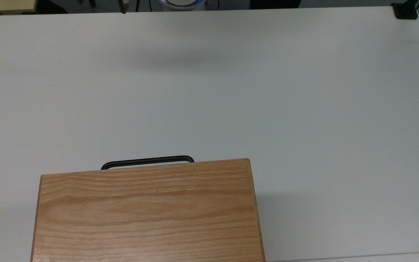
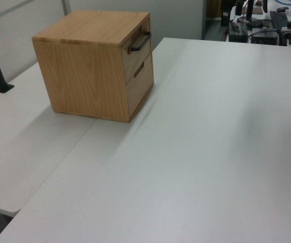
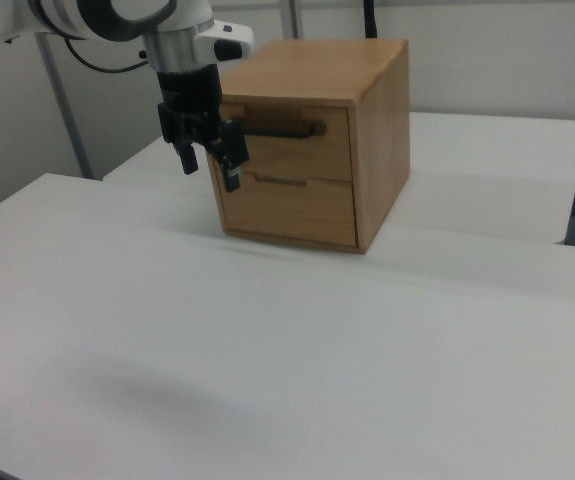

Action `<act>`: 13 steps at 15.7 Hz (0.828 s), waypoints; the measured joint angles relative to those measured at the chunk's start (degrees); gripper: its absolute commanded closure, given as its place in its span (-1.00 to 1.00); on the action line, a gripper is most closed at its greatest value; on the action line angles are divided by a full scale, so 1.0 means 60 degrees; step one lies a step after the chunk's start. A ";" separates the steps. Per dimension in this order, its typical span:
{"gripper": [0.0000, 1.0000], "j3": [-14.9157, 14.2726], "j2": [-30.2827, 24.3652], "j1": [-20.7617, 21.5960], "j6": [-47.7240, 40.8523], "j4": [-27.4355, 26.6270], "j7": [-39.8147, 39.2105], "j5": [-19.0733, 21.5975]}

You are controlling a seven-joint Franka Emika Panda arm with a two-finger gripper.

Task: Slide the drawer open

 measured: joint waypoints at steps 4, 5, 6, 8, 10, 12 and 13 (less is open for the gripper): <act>-1.00 0.0000 0.0003 0.0000 0.0000 0.0000 0.0000 0.0000; -1.00 0.0000 0.0009 0.0000 0.0000 0.0000 0.0000 0.0000; -1.00 0.0000 0.0024 0.0000 0.0001 0.0000 0.0000 0.0000; -1.00 0.0000 0.0070 0.0001 0.0006 0.0000 0.0000 0.0000; -1.00 0.0001 0.0120 0.0015 0.0010 -0.0001 0.0002 0.0001; -1.00 0.0001 0.0146 0.0033 0.0014 -0.0001 0.0063 0.0058; -1.00 0.0001 0.0147 0.0033 0.0015 0.0000 0.0080 0.0144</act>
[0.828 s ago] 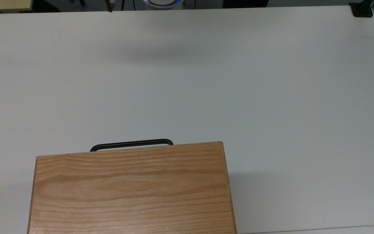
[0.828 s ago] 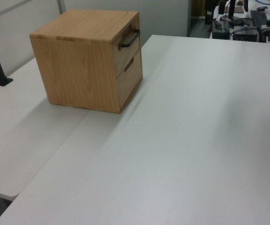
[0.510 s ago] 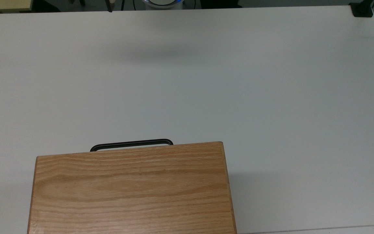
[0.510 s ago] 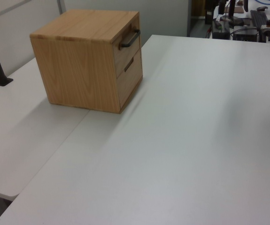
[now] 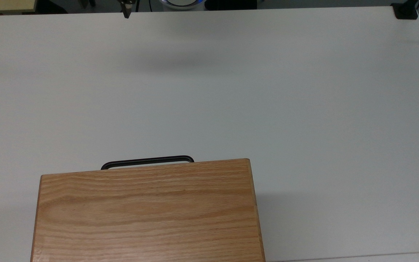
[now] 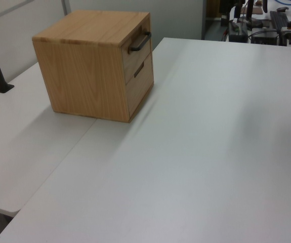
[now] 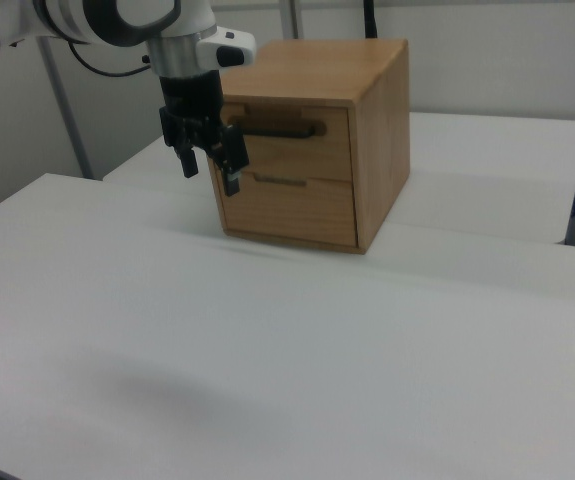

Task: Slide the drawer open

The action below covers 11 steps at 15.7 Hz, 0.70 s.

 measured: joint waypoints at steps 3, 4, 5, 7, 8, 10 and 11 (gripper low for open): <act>-1.00 0.0000 0.0005 0.0000 0.0001 0.0000 0.0331 0.0319; -1.00 0.0000 0.0013 0.0000 0.0057 -0.0001 0.0601 0.0465; -1.00 0.0000 0.0026 0.0000 0.0247 -0.0006 0.0994 0.0599; -1.00 -0.0003 0.0064 -0.0003 0.0971 -0.0069 0.2266 0.0965; -1.00 -0.0007 0.0091 -0.0006 0.1429 -0.0119 0.3002 0.1130; -1.00 -0.0012 0.0161 -0.0016 0.2345 -0.0250 0.4520 0.1270; -1.00 -0.0014 0.0214 -0.0027 0.2732 -0.0317 0.5236 0.1279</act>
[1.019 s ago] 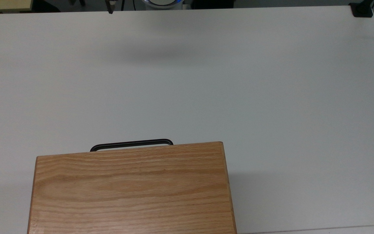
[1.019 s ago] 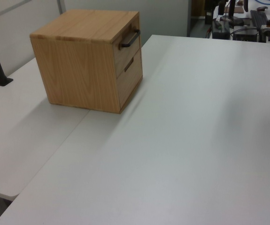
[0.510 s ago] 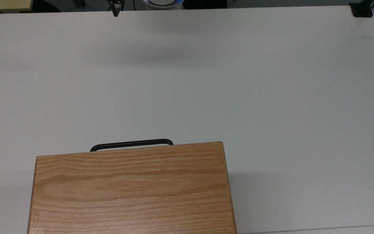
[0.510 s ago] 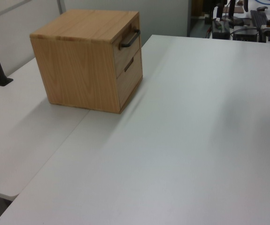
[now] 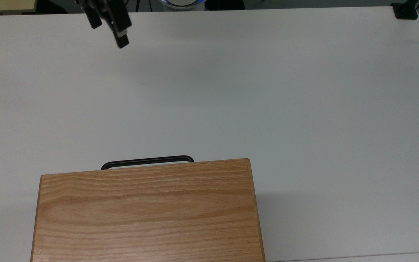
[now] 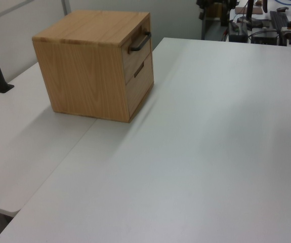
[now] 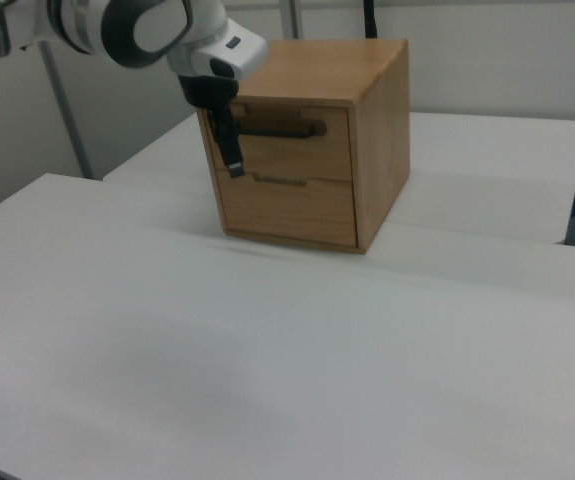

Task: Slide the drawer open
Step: 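Lower the gripper toward the black handle of the upper drawer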

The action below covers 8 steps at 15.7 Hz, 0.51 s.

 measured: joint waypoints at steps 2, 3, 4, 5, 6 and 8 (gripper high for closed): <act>-1.00 -0.0011 0.0130 -0.0035 0.0478 -0.0059 0.1097 0.0005; -1.00 -0.0017 0.0190 -0.0038 0.0558 -0.0061 0.1384 0.0007; -1.00 -0.0017 0.0246 -0.0037 0.0639 -0.0062 0.1566 0.0055; -1.00 -0.0017 0.0303 -0.0037 0.0784 -0.0065 0.1720 0.0233; -1.00 -0.0017 0.0355 -0.0036 0.0980 -0.0068 0.1900 0.0446; -1.00 -0.0017 0.0463 -0.0025 0.1319 -0.0068 0.2403 0.0711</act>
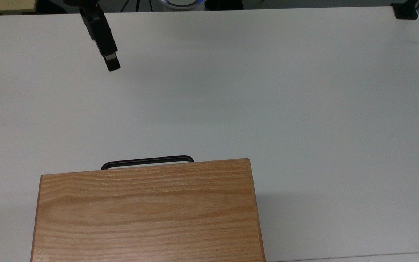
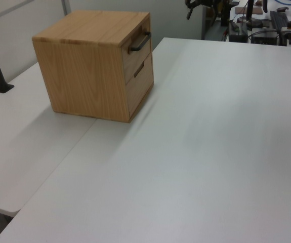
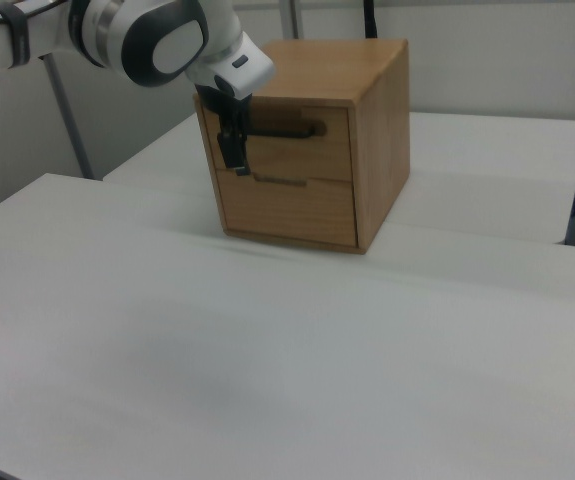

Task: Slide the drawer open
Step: 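Lower the gripper toward the black handle of the upper drawer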

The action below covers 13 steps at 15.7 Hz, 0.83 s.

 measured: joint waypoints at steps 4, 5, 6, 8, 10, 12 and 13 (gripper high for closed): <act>-0.86 0.0023 0.0408 0.0429 0.1323 -0.0034 0.1236 0.0076; -0.84 0.0025 0.0563 0.0581 0.1875 -0.0050 0.1567 0.0076; -0.84 0.0029 0.0737 0.0714 0.2392 -0.0063 0.1817 0.0075; -0.78 0.0034 0.1104 0.0967 0.3288 -0.0069 0.2099 0.0074; -0.71 0.0036 0.1438 0.1214 0.4073 -0.0070 0.2294 0.0043; -0.66 0.0032 0.1735 0.1445 0.4873 -0.0063 0.2765 -0.0179; -0.66 0.0024 0.1857 0.1507 0.5216 -0.0032 0.3038 -0.0354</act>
